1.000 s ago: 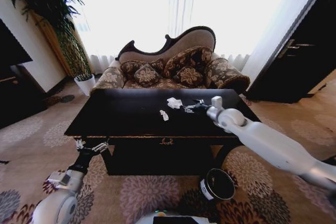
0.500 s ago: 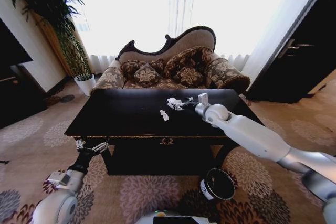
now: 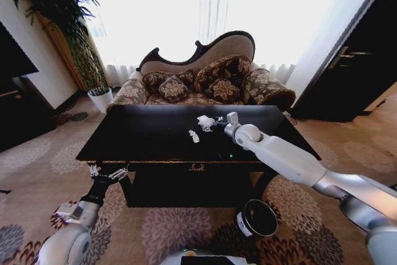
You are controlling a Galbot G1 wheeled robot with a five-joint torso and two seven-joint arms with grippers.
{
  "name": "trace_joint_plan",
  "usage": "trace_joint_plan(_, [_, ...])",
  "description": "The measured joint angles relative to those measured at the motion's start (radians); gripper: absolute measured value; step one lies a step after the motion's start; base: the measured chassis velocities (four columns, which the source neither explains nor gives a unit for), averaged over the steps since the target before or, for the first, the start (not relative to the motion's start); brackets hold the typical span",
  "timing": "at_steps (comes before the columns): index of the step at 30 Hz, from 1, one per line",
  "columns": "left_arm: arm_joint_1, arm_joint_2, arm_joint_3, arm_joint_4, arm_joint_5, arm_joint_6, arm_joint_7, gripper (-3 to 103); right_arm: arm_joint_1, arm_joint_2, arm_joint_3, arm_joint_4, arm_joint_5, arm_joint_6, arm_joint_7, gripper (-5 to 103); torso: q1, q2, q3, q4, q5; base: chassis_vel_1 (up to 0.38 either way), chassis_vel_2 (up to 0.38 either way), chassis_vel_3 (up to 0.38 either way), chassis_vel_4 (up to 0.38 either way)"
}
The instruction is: Move to the front of the table and place the trash on the table into the trash bin.
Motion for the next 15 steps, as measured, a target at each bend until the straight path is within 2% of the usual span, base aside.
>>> trace_joint_plan(4, [0.0,0.0,0.0,0.0,0.0,0.0,0.0,100,-0.002,0.008,-0.008,-0.007,-0.008,0.009,0.0,101,0.0,0.0,0.0,0.0,0.0,0.0,0.0,0.0,0.0])
trace_joint_plan(7, [0.0,0.0,0.0,0.0,0.0,0.0,0.0,100,-0.005,0.011,-0.013,-0.011,-0.017,0.02,-0.004,87,0.0,0.0,0.0,0.0,0.0001,0.0,0.0,0.0,0.0])
trace_joint_plan(9, [0.0,0.0,0.0,0.0,0.0,0.0,0.0,100,-0.006,0.011,-0.013,-0.011,-0.017,0.022,-0.004,87,0.0,0.0,0.0,0.0,0.0,0.0,0.0,0.0,0.0])
trace_joint_plan(12, [0.0,0.0,0.0,0.0,0.0,0.0,0.0,100,-0.012,0.012,-0.013,-0.008,-0.018,0.03,-0.006,71,0.0,0.0,0.0,0.0,0.0,0.0,0.0,0.0,0.0])
trace_joint_plan(15, [0.0,0.0,0.0,0.0,0.0,0.0,0.0,100,-0.017,0.011,-0.009,-0.004,-0.018,0.036,-0.008,65,0.0,0.0,0.0,0.0001,0.0,0.0,0.0,0.0,0.0])
